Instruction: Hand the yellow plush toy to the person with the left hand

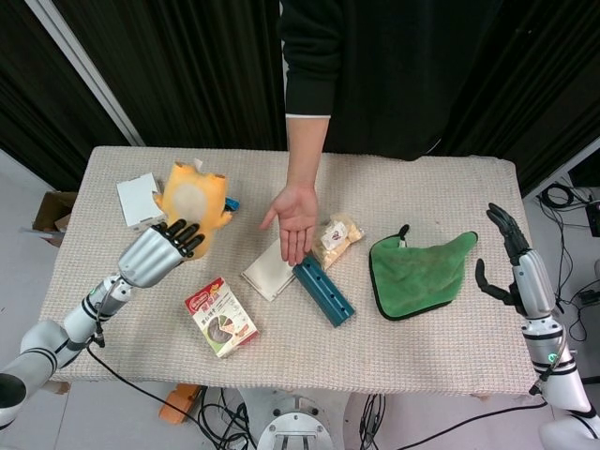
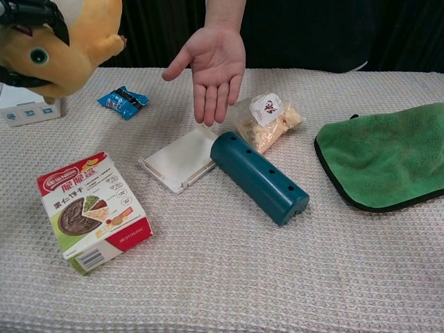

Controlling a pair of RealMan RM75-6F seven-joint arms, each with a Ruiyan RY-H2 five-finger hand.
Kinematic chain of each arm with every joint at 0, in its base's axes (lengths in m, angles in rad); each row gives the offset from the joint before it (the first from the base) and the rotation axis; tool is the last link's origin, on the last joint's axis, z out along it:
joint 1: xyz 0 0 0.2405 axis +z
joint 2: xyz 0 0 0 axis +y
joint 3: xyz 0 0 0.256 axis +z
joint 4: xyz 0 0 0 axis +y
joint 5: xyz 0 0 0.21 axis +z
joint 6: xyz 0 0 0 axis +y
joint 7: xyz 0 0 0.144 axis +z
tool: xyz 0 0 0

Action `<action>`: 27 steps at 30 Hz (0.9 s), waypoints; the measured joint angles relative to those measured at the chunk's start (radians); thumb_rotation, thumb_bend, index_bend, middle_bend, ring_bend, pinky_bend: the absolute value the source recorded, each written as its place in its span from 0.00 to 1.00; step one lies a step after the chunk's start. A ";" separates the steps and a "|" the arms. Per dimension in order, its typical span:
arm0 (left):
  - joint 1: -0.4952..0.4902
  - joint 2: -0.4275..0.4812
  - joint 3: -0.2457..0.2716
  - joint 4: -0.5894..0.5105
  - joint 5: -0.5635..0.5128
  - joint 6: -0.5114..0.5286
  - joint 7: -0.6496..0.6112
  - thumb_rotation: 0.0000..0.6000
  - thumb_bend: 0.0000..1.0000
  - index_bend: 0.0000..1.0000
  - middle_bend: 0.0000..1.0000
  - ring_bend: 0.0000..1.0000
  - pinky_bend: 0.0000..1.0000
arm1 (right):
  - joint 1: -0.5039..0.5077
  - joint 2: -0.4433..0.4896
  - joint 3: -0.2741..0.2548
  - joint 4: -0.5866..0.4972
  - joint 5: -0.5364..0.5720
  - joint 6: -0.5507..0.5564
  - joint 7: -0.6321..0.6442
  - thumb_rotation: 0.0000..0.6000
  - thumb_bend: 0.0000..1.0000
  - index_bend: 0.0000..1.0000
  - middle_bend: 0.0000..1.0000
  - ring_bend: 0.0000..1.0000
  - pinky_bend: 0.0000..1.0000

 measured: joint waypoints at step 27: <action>-0.275 -0.108 -0.069 -0.176 0.041 -0.229 0.018 1.00 0.46 0.83 0.80 0.80 1.00 | -0.022 0.016 0.013 0.036 0.023 0.009 0.061 1.00 0.51 0.00 0.00 0.00 0.13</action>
